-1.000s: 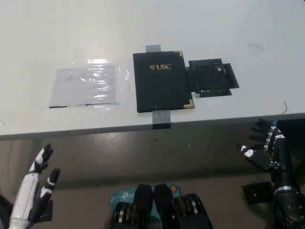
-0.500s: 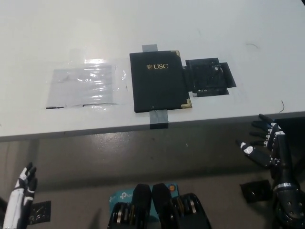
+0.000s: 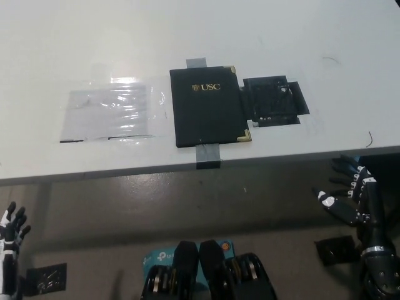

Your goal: The robot uses its left hand to push the cover of the diary kept in the middle of the desk towards the right to close it

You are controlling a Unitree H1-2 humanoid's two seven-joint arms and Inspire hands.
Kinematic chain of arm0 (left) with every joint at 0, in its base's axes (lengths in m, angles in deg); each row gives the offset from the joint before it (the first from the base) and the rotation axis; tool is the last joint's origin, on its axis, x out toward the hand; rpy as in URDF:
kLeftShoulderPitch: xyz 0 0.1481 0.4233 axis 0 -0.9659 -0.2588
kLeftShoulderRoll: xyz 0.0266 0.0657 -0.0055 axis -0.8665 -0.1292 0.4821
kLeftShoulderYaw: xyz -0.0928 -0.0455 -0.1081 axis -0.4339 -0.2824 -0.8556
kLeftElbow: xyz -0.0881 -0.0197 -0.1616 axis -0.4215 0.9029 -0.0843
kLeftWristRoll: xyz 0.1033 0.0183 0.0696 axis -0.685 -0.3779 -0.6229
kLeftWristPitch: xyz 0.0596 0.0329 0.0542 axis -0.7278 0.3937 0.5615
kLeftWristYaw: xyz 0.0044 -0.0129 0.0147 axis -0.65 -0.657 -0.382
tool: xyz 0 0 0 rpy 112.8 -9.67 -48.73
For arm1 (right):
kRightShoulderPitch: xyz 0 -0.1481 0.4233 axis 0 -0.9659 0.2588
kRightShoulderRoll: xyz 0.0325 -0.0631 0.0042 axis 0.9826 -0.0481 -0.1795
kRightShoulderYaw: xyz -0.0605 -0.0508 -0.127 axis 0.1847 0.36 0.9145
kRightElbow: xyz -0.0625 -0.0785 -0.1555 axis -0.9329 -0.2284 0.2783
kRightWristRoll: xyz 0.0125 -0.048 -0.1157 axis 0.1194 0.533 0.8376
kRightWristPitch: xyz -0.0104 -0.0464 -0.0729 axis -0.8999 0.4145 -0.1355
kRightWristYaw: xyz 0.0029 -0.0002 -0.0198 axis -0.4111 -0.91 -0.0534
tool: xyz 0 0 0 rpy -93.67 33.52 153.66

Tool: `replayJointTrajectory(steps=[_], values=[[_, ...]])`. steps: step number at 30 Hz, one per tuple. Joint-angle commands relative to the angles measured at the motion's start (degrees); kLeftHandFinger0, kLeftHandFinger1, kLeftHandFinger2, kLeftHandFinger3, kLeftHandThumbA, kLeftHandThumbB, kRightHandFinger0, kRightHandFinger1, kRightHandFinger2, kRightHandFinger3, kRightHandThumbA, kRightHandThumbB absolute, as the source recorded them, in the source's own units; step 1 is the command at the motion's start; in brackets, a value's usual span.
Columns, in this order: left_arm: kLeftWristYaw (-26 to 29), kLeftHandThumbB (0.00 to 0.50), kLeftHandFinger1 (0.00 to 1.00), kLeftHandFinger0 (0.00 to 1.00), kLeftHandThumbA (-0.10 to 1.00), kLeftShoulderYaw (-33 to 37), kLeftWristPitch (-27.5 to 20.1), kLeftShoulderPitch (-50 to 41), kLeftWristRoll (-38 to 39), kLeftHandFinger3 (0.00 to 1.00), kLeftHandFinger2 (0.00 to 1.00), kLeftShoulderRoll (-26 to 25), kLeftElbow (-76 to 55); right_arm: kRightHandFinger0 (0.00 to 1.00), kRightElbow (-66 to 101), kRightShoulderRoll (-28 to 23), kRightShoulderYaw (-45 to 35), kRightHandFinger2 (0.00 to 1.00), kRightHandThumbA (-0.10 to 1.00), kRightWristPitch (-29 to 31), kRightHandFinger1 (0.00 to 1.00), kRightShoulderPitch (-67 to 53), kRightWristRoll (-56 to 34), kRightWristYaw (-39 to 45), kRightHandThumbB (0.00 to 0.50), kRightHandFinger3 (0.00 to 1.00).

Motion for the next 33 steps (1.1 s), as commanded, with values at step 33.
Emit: replayJointTrajectory(steps=[33], values=[[-1.8, 0.265, 1.0, 0.97, 1.0, -2.3, 2.9, -0.4, 2.5, 1.0, 1.0, 1.1, -3.5, 0.49, 7.0, -0.6, 1.9, 0.77, 0.88, 2.0, 0.66, -3.0, -0.2, 1.7, 0.109, 0.86]])
